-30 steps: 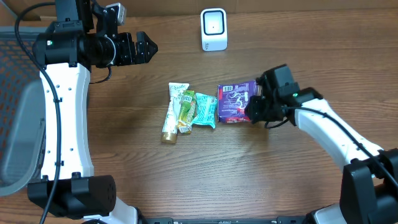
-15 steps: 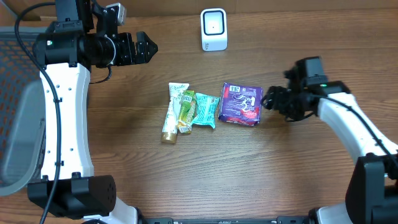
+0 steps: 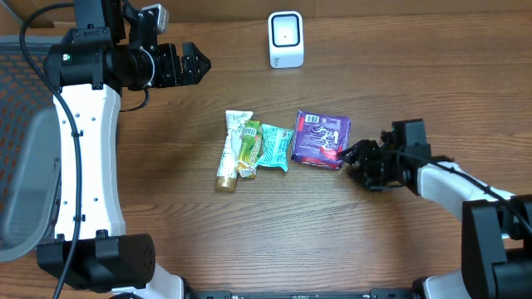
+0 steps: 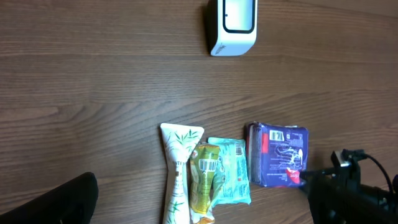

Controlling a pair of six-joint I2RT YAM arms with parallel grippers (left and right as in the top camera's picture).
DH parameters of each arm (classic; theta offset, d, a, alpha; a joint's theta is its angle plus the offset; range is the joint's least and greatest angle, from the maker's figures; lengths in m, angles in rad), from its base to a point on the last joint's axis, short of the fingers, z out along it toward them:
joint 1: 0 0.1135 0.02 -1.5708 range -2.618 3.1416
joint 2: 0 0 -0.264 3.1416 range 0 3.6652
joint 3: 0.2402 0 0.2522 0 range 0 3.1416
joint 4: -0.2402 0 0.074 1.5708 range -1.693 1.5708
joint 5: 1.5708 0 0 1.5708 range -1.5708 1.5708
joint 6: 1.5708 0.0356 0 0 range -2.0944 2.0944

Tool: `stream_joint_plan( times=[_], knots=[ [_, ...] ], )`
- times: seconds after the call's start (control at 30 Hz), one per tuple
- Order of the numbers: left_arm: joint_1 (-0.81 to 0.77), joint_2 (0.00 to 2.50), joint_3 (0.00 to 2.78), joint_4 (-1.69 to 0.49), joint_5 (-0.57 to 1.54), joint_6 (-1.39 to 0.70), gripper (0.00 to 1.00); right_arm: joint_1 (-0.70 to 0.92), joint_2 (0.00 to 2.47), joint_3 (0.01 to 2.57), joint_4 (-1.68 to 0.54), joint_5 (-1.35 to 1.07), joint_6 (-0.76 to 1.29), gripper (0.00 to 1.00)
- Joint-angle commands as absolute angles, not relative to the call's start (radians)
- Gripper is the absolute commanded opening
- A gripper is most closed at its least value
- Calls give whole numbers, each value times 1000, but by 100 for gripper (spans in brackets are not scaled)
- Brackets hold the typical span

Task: Scan the item barcode
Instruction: 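Lift the purple pack with the right gripper and turn it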

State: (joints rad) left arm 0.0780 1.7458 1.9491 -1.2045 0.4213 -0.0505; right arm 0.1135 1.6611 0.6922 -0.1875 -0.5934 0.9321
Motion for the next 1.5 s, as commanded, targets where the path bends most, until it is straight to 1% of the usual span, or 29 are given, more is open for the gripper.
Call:
stream_joint_plan(
  times=[0.0,0.2,0.3,0.33,0.4,0.5,0.67,0.83,0.9,1.0,1.03,1.07,1.13,1.17,1.23,1.27,1.47],
  knots=[
    [72,1748,1950,-1203,415,-56,99,137,1666,632,-129,-519,1076,54],
    [72,1748,1950,-1203,415,-56,100,173,1666,607,-28,-459,1093,46],
    [72,1748,1950,-1203,414,-56,99,192,1666,607,26,-420,1090,40],
    [72,1748,1950,-1203,415,-56,100,198,1666,607,37,-407,1076,34],
    [72,1748,1950,-1203,415,-56,100,203,1666,607,57,-397,1032,20],
    [72,1748,1950,-1203,415,-56,100,199,1666,620,75,-414,936,4],
    [72,1748,1950,-1203,415,-56,99,144,1666,701,36,-528,618,4],
    [72,1748,1950,-1203,415,-56,100,67,1666,843,-207,-657,199,4],
    [72,1748,1950,-1203,415,-56,100,55,1666,891,-297,-656,96,4],
    [72,1748,1950,-1203,415,-56,100,55,1666,935,-371,-641,18,4],
    [72,1748,1950,-1203,415,-56,100,55,1666,945,-383,-630,18,7],
    [72,1748,1950,-1203,415,-56,100,54,1666,956,-396,-622,23,29],
    [72,1748,1950,-1203,415,-56,100,48,1666,965,-402,-622,63,66],
    [72,1748,1950,-1203,415,-56,100,36,1666,966,-398,-623,111,80],
    [72,1748,1950,-1203,415,-56,100,20,1666,966,-393,-623,161,87],
    [72,1748,1950,-1203,415,-56,99,7,1667,966,-392,-624,194,88],
    [72,1748,1950,-1203,415,-56,100,-56,1704,966,-400,-742,250,89]
  ],
)
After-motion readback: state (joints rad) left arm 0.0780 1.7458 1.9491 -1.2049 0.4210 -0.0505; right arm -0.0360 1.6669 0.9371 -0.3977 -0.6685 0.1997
